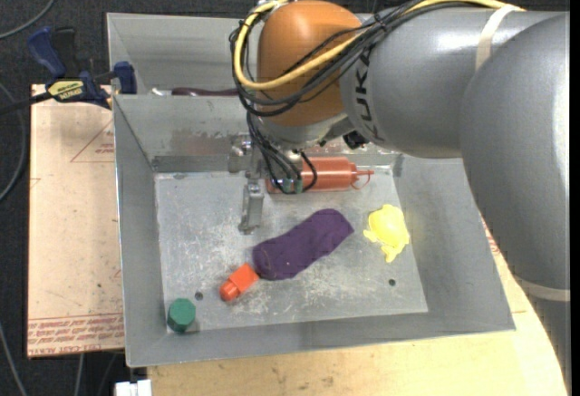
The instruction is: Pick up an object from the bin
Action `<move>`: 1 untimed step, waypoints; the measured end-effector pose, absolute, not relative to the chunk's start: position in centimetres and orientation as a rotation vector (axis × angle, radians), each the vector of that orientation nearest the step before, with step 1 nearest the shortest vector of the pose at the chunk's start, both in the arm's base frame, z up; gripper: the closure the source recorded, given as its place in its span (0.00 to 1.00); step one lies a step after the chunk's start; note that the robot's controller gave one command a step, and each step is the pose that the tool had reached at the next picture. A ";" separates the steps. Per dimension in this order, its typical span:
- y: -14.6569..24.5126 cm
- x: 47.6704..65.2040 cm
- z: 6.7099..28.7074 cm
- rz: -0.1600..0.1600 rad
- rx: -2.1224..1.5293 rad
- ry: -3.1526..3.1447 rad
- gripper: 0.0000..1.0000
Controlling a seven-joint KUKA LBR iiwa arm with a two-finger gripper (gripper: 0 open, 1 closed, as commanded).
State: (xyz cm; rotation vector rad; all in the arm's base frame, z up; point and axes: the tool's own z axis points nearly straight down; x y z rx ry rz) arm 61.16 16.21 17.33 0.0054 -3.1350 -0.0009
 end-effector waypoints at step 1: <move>16.1 61.3 17.8 -0.003 0.001 -3.143 0.00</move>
Offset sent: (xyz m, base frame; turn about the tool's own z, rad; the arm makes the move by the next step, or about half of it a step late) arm -0.0674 -0.0709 -0.0791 -0.1251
